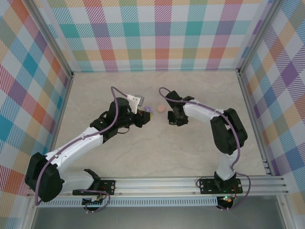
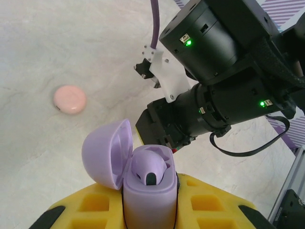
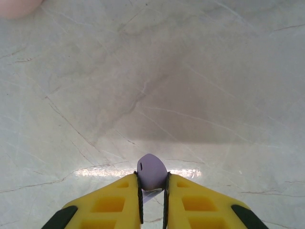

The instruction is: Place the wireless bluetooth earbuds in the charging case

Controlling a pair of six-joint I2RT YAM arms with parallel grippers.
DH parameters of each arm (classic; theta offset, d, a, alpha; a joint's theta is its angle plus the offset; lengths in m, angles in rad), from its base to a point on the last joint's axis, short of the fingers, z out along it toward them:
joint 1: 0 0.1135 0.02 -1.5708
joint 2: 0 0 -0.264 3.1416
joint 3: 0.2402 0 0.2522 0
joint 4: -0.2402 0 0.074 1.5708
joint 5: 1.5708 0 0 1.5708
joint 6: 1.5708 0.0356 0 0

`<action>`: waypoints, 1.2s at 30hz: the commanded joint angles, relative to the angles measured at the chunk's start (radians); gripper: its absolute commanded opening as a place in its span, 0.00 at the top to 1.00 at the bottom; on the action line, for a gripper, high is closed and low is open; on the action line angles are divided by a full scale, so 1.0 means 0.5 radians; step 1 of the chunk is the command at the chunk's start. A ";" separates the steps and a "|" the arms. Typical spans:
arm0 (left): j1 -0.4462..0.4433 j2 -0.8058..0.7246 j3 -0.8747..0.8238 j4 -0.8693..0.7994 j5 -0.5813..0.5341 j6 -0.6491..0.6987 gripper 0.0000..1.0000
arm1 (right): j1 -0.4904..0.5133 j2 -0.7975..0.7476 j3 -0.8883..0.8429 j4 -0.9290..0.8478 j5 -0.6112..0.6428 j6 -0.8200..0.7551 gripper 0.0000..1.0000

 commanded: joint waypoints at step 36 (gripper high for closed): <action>0.020 -0.054 -0.008 0.037 -0.036 -0.020 0.86 | -0.009 0.498 0.562 -0.450 -0.062 0.020 0.68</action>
